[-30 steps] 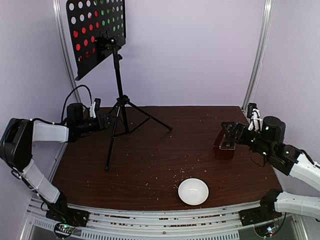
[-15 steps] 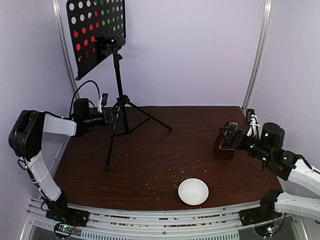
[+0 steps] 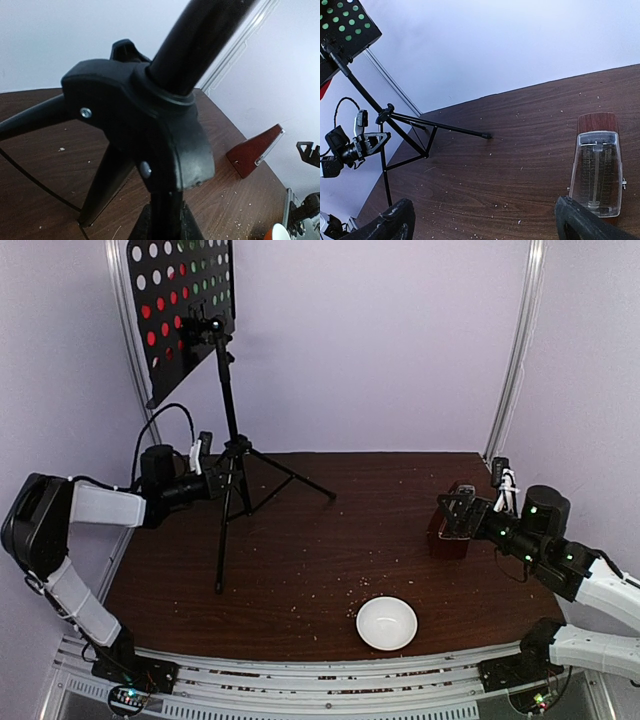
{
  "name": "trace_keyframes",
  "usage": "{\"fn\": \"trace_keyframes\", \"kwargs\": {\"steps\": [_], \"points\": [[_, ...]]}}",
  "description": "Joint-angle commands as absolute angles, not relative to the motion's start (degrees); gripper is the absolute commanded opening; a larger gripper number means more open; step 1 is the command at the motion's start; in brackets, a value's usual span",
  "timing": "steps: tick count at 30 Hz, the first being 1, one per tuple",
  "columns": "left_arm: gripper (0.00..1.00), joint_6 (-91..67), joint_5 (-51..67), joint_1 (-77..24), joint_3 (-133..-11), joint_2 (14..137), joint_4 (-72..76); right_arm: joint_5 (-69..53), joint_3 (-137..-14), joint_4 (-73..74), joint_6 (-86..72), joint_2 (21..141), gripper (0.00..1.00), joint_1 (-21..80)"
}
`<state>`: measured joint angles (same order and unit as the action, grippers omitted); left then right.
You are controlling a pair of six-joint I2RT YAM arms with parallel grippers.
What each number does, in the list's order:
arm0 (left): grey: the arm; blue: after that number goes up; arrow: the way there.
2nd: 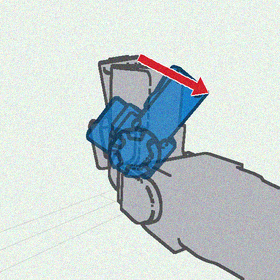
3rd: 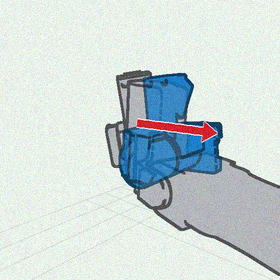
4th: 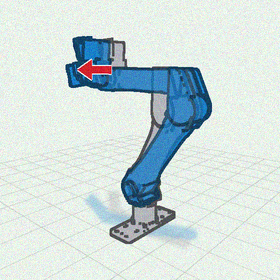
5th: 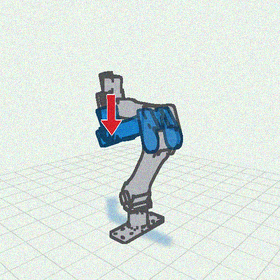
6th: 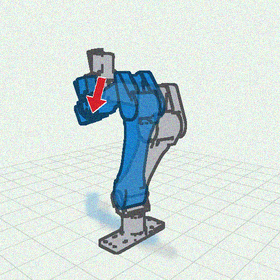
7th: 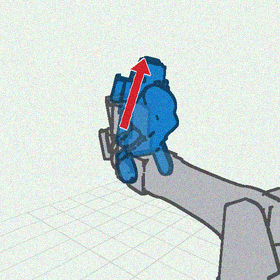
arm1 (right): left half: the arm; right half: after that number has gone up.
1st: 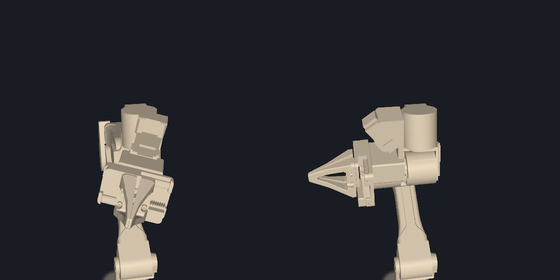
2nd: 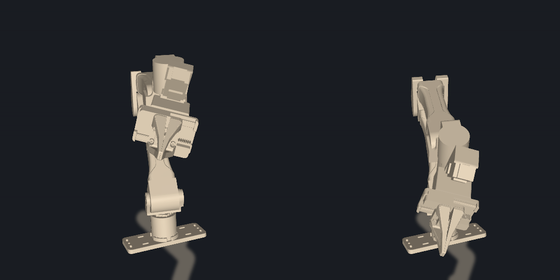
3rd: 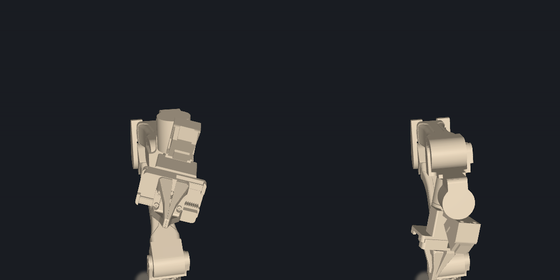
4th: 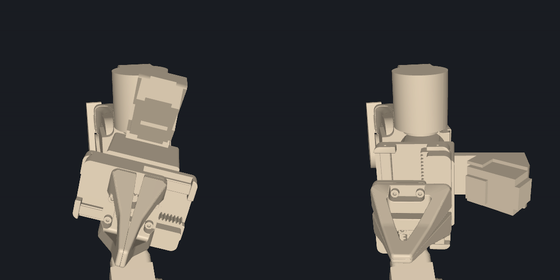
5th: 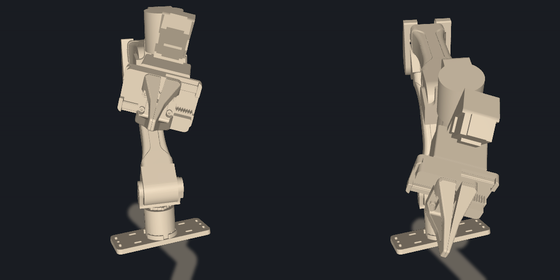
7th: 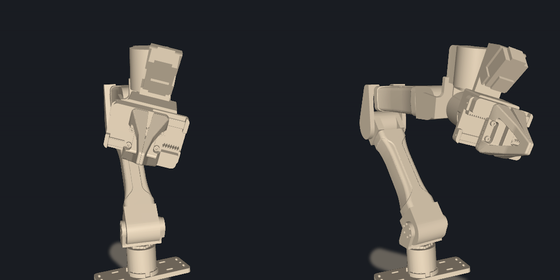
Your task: Pack up the instrument practice props
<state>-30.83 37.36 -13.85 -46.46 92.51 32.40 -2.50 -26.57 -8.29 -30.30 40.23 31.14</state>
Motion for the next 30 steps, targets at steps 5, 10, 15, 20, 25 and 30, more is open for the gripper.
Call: {"fn": "trace_keyframes", "kwargs": {"steps": [5, 10, 15, 20, 25, 30], "points": [[0.00, -36.37, 10.09, -27.56, -36.42, 76.59, 32.57, -4.44, -24.86, -12.51, -31.93, 41.14, 1.00, 30.89], [0.00, -42.22, -6.17, -39.94, -34.96, 75.54, 35.88, -4.93, -24.46, -13.88, -33.27, 42.00, 1.00, 30.94], [0.00, -45.83, -16.05, -48.34, -36.27, 79.12, 40.82, -5.00, -24.40, -11.83, -33.83, 41.01, 1.00, 31.00], [0.00, -47.80, -19.14, -54.14, -39.41, 84.84, 44.53, -4.08, -23.23, -11.16, -35.03, 38.49, 1.00, 30.94], [0.02, -49.17, -16.55, -55.37, -40.44, 87.69, 46.38, -2.72, -22.90, -10.30, -35.51, 36.97, 1.00, 30.94], [0.49, -43.62, -15.97, -55.37, -39.93, 82.99, 42.59, -2.44, -24.63, -8.62, -35.24, 37.29, 1.00, 30.94]]}}
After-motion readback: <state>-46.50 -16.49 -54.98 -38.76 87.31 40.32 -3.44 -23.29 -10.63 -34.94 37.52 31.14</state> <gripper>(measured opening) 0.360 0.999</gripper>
